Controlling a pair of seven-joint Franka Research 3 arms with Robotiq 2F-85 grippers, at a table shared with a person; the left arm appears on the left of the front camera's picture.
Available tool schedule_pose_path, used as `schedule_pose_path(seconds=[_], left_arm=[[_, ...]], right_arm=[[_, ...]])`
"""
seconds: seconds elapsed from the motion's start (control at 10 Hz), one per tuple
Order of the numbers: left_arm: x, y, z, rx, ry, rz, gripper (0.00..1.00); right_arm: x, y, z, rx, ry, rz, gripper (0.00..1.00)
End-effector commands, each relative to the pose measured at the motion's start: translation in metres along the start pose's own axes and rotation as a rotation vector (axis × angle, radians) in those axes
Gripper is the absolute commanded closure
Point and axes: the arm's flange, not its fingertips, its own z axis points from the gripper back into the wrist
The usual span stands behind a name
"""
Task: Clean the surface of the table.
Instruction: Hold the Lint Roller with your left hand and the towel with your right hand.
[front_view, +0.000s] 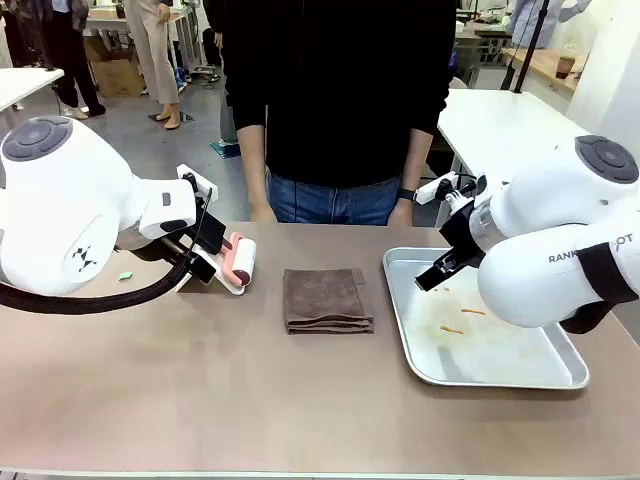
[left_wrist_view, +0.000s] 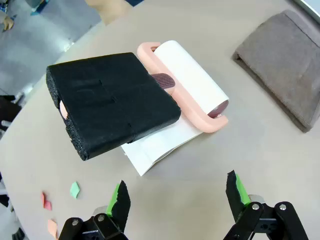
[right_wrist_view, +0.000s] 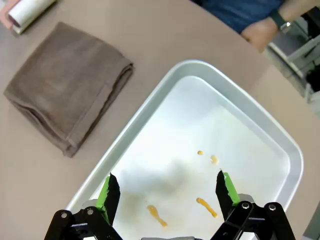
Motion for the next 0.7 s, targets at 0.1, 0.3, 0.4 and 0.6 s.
schedule_pose_path(seconds=[0.1,0.3,0.4,0.6], left_arm=[[0.0,0.0,0.0,0.0,0.0,0.0,0.0],[0.0,0.0,0.0,0.0,0.0,0.0,0.0],[0.0,0.0,0.0,0.0,0.0,0.0,0.0],[0.0,0.0,0.0,0.0,0.0,0.0,0.0]], right_arm=[[0.0002,0.0,0.0001,0.0,-0.001,0.0,0.0],[0.0002,0.0,0.0001,0.0,-0.001,0.0,0.0],[0.0002,0.0,0.0001,0.0,-0.001,0.0,0.0],[0.0002,0.0,0.0001,0.0,-0.001,0.0,0.0]])
